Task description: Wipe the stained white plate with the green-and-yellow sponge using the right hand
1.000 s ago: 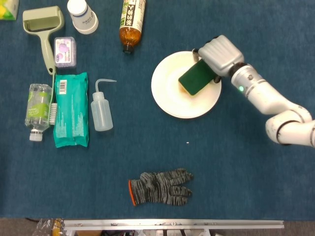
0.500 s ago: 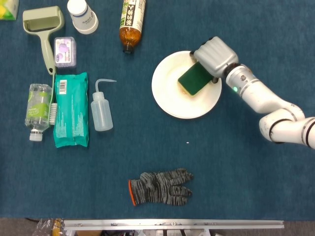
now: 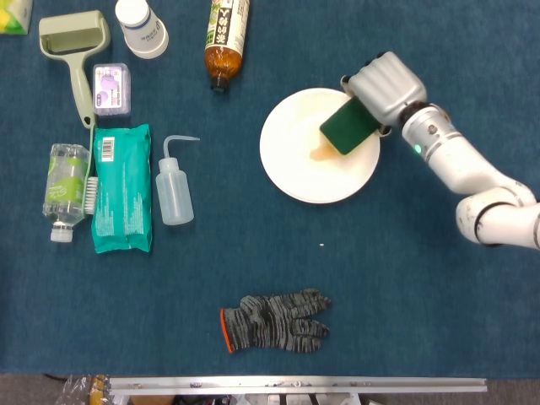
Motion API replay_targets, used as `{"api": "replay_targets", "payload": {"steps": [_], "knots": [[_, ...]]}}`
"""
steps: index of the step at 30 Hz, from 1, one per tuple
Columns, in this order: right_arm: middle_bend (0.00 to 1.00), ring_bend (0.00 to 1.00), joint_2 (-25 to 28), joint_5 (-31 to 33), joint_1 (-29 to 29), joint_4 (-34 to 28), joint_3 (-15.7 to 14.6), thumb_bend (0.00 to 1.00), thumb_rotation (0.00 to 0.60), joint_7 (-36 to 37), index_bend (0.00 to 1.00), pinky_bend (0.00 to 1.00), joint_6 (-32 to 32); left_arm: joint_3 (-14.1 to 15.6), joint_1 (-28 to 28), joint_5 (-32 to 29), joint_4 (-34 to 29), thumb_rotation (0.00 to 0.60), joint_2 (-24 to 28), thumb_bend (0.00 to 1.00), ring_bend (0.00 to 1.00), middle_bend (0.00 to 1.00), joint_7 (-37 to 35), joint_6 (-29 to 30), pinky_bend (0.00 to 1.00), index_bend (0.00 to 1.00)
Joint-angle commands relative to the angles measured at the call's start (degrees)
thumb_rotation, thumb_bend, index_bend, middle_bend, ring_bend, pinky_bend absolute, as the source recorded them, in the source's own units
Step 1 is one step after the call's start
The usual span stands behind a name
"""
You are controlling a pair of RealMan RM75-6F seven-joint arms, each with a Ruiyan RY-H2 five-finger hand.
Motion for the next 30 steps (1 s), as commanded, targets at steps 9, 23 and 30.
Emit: {"api": "replay_targets", "payload": {"steps": [9,23,30], "knots": [[0.56,0.39,-3.45,0.47,3.18,1.41,0.98,0.05,0.600,0.94,0.39,0.35,-1.27,-0.05,0.23,-0.10,-0.25,0.600,0.31,0.29,0.16,0.31,-0.05,0.11,0.41,0.36],[0.56,0.39,-4.89,7.67,6.06,4.33,-2.61,0.05,0.600,-4.61,0.39,0.35,-3.18,-0.15,0.44,-0.31,0.62,0.600,0.00,0.29,0.16,0.31,-0.96,-0.15,0.41,0.36],[0.56,0.39,-2.30,13.93,6.85,1.18,-5.64,0.05,0.600,-10.60,0.39,0.35,-0.09,-0.08,0.52,-0.08,0.53,0.600,-0.13,0.29,0.16,0.31,-0.87,0.00,0.41,0.36]]}}
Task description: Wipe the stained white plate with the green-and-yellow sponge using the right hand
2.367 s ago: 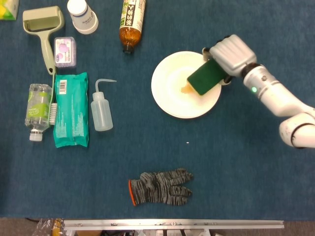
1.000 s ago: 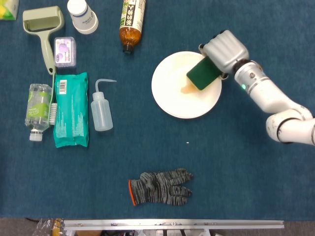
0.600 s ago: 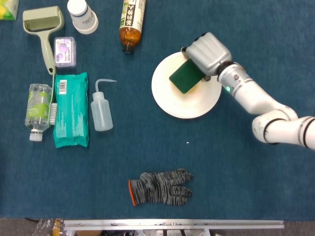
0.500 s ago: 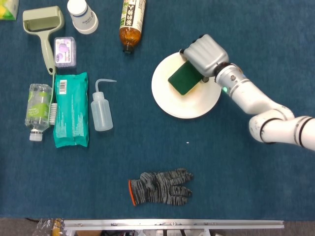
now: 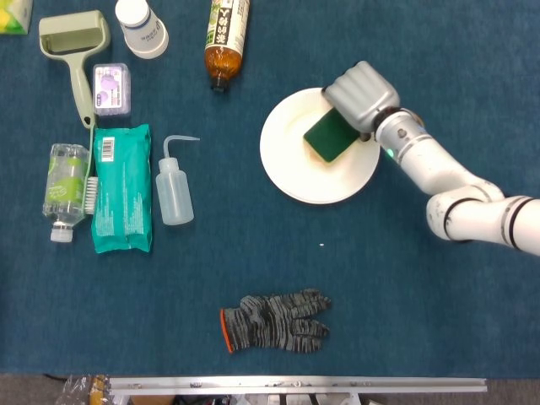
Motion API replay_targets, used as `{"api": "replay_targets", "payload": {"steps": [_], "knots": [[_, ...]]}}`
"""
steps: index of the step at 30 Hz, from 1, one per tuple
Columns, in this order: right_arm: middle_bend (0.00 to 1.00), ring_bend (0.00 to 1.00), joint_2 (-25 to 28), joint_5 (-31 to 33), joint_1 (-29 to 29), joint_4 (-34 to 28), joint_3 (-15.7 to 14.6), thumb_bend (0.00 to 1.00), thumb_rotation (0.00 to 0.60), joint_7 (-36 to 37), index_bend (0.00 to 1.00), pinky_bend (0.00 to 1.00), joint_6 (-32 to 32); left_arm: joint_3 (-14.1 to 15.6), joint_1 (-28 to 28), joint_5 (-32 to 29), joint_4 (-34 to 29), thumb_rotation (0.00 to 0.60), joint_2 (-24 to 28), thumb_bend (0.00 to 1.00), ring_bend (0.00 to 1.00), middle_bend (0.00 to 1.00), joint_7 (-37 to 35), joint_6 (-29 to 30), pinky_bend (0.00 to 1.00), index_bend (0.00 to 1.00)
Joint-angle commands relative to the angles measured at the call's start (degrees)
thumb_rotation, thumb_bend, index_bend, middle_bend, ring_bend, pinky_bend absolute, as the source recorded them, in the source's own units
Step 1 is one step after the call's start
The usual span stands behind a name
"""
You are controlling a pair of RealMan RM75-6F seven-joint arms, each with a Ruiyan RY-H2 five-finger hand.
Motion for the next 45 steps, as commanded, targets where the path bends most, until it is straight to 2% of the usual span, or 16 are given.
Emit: {"api": "replay_targets", "payload": {"steps": [1,7,10,14,25,34,45], "knots": [[0.56,0.39,1.70,3.36,0.54,-2.22,-1.73,0.05,0.600,-3.21,0.39,0.35,2.20,0.28,0.36,0.32,-0.20,0.600,0.08,0.29,0.16,0.31,0.03,0.52,0.41,0.36],[0.56,0.39,4.21,8.95,1.39,-6.27,-3.35,0.05,0.600,-8.12,0.39,0.35,6.30,0.33,0.34,0.46,-0.46,0.600,0.02,0.29,0.16,0.31,0.28,0.48,0.41,0.36],[0.56,0.39,5.11,10.33,1.64,-8.20,-2.75,0.05,0.600,-8.26,0.39,0.35,7.47,0.28,0.33,0.51,-0.69,0.600,0.10,0.29,0.16,0.31,0.45,0.55,0.41,0.36],[0.56,0.39,5.19,8.66,1.75,-9.35,-1.40,0.05,0.600,-6.41,0.39,0.35,7.84,0.16,0.22,0.50,-0.90,0.600,0.13,0.29,0.16,0.31,0.70,0.52,0.41,0.36],[0.56,0.39,1.06,6.04,2.70,-5.18,-0.82,0.05,0.600,-3.27,0.39,0.35,3.95,0.20,0.61,0.09,-0.28,0.600,0.12,0.29,0.16,0.31,-0.03,0.52,0.41,0.36],[0.56,0.39,-1.29,8.60,3.70,-1.33,-3.09,0.05,0.600,-5.15,0.39,0.36,2.44,0.21,0.84,0.12,0.01,0.600,0.16,0.29,0.16,0.31,-0.62,0.67,0.41,0.36],[0.56,0.39,-0.11,11.88,3.41,-1.22,-5.34,0.05,0.600,-8.70,0.39,0.36,5.22,0.34,0.92,0.20,0.38,0.600,-0.14,0.29,0.16,0.31,-0.85,0.44,0.41,0.36]]}}
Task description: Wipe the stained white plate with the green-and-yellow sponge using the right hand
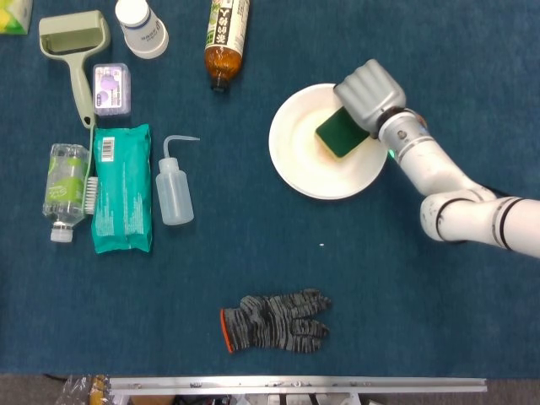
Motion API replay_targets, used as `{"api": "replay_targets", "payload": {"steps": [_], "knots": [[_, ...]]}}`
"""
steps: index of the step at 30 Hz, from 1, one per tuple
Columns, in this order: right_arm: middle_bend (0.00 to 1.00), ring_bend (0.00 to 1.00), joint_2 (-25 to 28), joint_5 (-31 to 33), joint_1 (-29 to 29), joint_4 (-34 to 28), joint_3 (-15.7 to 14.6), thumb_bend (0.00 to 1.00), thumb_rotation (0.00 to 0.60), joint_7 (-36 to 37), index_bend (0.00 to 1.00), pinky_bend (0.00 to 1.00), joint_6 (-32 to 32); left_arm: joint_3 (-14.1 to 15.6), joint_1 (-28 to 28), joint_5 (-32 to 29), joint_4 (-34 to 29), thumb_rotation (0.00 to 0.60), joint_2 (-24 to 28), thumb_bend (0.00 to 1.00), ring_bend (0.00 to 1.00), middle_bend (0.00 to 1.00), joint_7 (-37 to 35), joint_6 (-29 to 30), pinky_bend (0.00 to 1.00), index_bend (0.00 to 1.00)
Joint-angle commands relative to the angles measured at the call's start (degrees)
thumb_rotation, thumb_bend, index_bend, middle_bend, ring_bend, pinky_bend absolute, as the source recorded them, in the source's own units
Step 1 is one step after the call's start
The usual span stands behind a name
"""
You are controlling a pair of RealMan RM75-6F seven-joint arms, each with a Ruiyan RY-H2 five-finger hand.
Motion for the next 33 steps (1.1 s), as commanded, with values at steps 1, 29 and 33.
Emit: {"api": "replay_targets", "payload": {"steps": [1,29,33], "knots": [[0.56,0.39,0.80,0.89,-0.08,-0.74,-0.26,0.05,0.600,-0.83,0.39,0.36,0.94,0.02,0.03,0.00,0.09,0.600,-0.07,0.29,0.16,0.31,-0.02,-0.01,0.41,0.36],[0.56,0.39,0.63,1.46,0.32,-1.69,0.45,0.05,0.600,-2.02,0.39,0.36,1.29,0.07,0.62,-0.13,1.03,0.600,-0.31,0.29,0.16,0.31,-0.98,0.28,0.41,0.36],[0.56,0.39,2.14,2.88,0.03,-3.05,-0.12,0.05,0.600,-3.19,0.39,0.36,2.71,0.08,0.55,0.07,1.07,0.600,-0.42,0.29,0.16,0.32,-0.94,0.26,0.41,0.36]]}}
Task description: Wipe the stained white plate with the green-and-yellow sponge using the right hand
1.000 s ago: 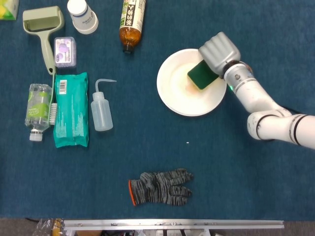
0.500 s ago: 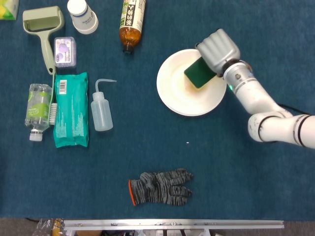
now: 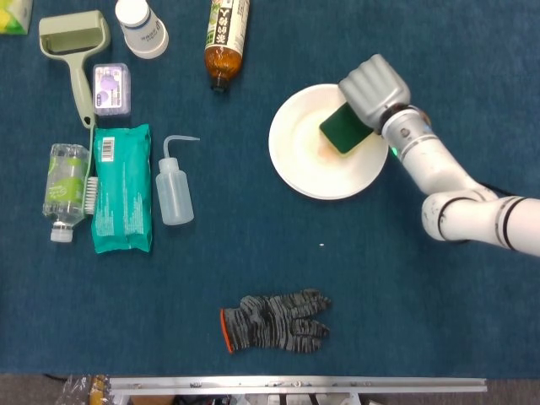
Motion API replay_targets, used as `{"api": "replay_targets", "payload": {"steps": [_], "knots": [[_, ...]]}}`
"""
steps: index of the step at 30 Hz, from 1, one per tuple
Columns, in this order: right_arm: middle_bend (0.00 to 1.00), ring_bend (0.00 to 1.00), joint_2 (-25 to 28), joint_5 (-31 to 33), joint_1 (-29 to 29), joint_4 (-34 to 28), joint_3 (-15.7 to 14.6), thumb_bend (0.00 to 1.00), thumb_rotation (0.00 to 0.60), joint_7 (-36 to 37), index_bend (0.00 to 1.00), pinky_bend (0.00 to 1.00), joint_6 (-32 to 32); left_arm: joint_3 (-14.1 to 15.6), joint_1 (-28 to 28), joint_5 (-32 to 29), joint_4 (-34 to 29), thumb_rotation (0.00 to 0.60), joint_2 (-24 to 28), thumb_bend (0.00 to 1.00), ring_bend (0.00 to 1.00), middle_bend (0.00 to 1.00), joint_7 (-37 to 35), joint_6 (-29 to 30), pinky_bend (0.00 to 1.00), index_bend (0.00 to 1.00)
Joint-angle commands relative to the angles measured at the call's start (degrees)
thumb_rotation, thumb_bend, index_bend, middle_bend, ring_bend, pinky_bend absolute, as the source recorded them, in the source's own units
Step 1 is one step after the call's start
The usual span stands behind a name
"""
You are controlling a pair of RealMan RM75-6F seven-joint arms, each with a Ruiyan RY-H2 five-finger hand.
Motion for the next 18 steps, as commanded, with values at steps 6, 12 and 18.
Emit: {"api": "replay_targets", "payload": {"steps": [6,12,18], "knots": [[0.56,0.39,3.46,1.88,-0.57,-4.26,0.04,0.05,0.600,-1.29,0.39,0.36,3.34,-0.33,-0.64,0.02,-1.18,0.600,-0.19,0.29,0.16,0.32,1.41,-0.50,0.41,0.36],[0.56,0.39,3.99,0.34,-0.27,-6.38,1.56,0.05,0.600,-0.48,0.39,0.36,3.83,-0.55,-1.02,-0.06,-1.52,0.600,0.01,0.29,0.16,0.32,1.63,-0.84,0.41,0.36],[0.56,0.39,1.32,-0.36,0.55,-4.32,2.30,0.05,0.600,0.19,0.39,0.36,1.43,-0.31,-0.68,-0.05,-1.31,0.600,0.09,0.29,0.16,0.32,1.19,-0.58,0.41,0.36]]}}
